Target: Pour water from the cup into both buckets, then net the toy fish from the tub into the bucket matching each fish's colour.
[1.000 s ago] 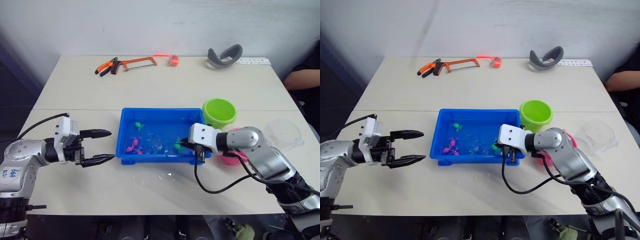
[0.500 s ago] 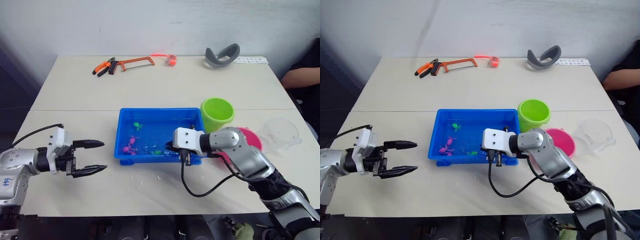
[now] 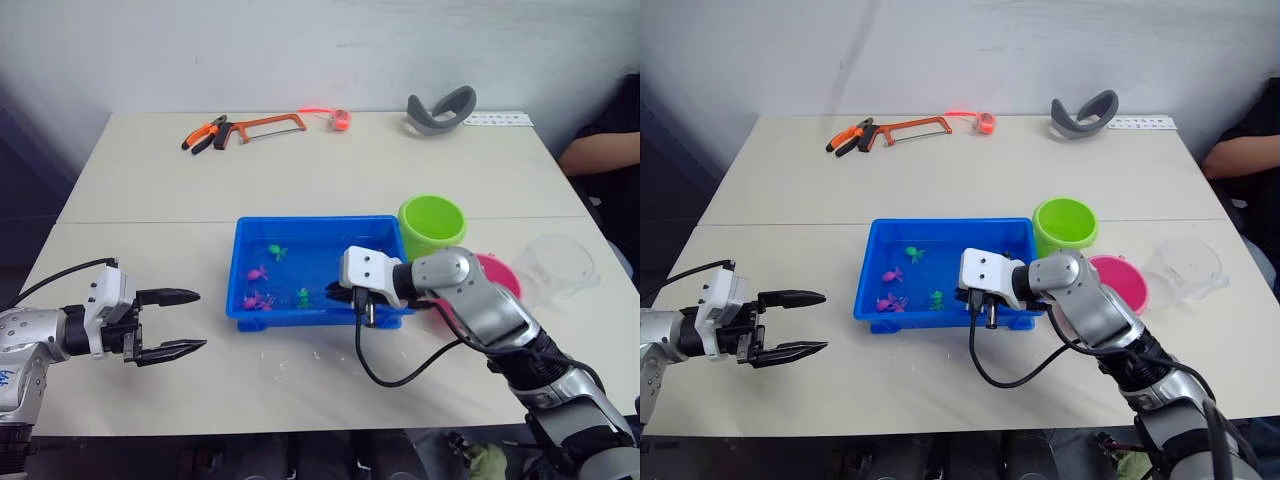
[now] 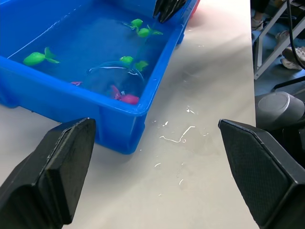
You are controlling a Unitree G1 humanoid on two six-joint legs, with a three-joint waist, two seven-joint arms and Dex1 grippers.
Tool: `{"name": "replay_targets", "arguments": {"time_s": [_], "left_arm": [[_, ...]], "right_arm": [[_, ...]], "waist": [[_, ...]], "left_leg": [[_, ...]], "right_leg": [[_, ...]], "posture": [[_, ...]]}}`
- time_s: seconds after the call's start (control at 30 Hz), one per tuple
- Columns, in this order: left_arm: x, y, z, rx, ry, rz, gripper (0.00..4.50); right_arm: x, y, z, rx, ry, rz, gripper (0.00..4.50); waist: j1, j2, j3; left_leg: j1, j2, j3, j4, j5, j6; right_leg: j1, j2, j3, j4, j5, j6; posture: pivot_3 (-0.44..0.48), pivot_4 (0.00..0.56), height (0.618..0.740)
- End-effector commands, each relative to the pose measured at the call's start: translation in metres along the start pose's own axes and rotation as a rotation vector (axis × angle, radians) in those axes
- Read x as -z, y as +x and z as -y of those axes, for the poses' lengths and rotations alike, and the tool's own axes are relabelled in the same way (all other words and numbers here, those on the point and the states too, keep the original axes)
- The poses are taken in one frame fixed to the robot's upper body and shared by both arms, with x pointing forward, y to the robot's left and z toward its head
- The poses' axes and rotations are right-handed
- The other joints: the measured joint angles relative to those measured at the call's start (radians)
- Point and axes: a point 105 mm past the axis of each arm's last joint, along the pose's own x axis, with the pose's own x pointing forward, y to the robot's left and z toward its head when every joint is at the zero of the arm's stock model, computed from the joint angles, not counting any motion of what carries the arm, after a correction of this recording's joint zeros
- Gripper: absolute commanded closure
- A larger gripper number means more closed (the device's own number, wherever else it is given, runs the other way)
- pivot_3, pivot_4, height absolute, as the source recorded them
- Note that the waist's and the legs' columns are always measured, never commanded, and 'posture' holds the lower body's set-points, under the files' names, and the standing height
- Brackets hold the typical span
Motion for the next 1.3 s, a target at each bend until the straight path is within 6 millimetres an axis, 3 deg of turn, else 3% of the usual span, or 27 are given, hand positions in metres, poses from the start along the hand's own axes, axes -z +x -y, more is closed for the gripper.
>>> {"name": "replay_targets", "arguments": {"time_s": [0.03, 0.4, 0.87, 1.3], "left_arm": [[-0.008, -0.006, -0.003, -0.017, 0.047, -0.012, 0.02], [-0.009, -0.004, -0.006, -0.035, 0.051, 0.009, 0.02], [-0.03, 0.004, -0.014, -0.061, 0.051, 0.121, 0.02], [-0.076, 0.041, -0.031, -0.06, 0.031, 0.306, 0.02]], "right_arm": [[0.0, -0.009, 0.008, 0.015, -0.01, -0.014, 4.5], [0.004, -0.017, 0.009, -0.001, 0.057, -0.013, 4.5], [-0.006, -0.057, 0.02, 0.028, 0.137, 0.109, 4.5], [0.001, -0.102, 0.016, 0.17, 0.177, 0.197, 4.5]], "waist": [[-0.001, 0.0, 0.0], [-0.001, 0.0, 0.0], [0.0, 0.0, 0.0], [0.017, 0.0, 0.0]], "left_leg": [[0.0, 0.0, 0.0, 0.0, 0.0, 0.0], [0.0, 0.0, 0.0, -0.001, 0.0, 0.0], [0.0, 0.0, 0.001, -0.002, 0.0, 0.0], [0.0, 0.0, 0.001, -0.002, 0.0, 0.0]], "right_leg": [[0.0, 0.0, 0.0, 0.0, 0.0, 0.0], [-0.001, 0.0, 0.0, 0.0, 0.0, 0.0], [-0.001, 0.0, 0.0, 0.0, 0.0, 0.0], [-0.001, 0.0, 0.0, 0.0, 0.0, 0.0]], "posture": [[0.0, 0.15, 0.74], [0.0, 0.15, 0.74], [0.0, 0.15, 0.74], [0.0, 0.15, 0.74]]}}
